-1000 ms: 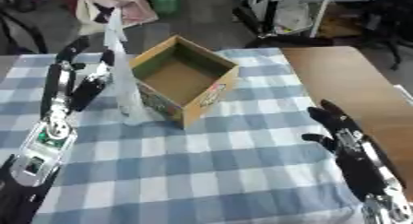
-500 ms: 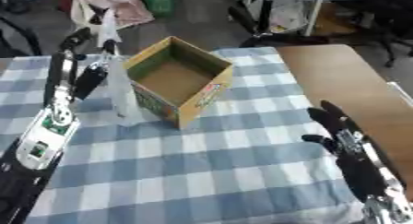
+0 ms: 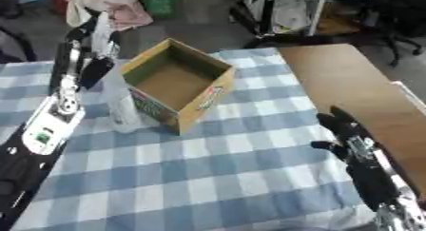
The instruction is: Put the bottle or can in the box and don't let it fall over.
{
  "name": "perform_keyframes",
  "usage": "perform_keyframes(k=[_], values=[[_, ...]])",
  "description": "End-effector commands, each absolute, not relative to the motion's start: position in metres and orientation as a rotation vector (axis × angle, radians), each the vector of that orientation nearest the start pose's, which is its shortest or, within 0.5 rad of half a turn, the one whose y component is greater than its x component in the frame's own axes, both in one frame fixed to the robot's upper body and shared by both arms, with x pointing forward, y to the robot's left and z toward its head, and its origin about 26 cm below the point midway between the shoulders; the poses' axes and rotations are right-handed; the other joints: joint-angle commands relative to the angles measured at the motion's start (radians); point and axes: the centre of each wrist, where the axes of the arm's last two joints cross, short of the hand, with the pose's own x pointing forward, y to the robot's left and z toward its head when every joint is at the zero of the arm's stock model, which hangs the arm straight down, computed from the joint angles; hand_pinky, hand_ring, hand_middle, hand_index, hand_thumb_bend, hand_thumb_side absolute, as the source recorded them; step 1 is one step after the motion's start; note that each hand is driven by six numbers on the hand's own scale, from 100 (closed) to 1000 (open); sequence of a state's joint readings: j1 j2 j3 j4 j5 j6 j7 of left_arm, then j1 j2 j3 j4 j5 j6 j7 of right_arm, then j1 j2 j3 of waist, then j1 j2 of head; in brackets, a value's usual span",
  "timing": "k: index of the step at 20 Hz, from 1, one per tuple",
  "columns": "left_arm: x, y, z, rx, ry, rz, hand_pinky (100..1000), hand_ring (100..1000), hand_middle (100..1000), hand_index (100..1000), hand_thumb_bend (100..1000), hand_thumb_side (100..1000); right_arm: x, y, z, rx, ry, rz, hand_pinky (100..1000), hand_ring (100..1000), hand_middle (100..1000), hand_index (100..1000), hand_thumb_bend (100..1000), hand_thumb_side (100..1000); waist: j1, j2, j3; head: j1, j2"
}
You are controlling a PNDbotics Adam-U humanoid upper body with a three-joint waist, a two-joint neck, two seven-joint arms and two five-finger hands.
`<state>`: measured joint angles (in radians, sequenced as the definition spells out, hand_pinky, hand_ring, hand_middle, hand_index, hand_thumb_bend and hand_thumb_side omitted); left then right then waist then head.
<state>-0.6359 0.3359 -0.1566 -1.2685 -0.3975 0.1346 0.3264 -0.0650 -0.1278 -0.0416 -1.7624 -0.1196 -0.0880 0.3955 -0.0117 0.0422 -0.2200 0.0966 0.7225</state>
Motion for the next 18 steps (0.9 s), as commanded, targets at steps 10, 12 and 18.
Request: perform_keyframes(k=[10, 12, 18], values=[[0.436, 0.262, 0.154, 0.733, -1.831, -0.442, 786, 891, 786, 920, 290, 827, 0.292, -0.269, 0.069, 0.273, -1.905, 0.415, 756, 1000, 881, 999, 100, 809, 0.002, -0.007, -0.014, 0.009, -0.023], [0.438, 0.264, 0.155, 0.711, -1.828, -0.456, 786, 887, 782, 918, 288, 835, 0.292, -0.269, 0.070, 0.274, -1.905, 0.416, 756, 1000, 881, 999, 100, 809, 0.002, -0.007, -0.016, 0.009, -0.026], [0.440, 0.268, 0.153, 0.671, -1.796, -0.521, 777, 860, 753, 894, 234, 849, 0.292, -0.269, 0.069, 0.273, -1.904, 0.417, 756, 1000, 881, 999, 100, 809, 0.004, -0.007, -0.020, 0.008, -0.024]])
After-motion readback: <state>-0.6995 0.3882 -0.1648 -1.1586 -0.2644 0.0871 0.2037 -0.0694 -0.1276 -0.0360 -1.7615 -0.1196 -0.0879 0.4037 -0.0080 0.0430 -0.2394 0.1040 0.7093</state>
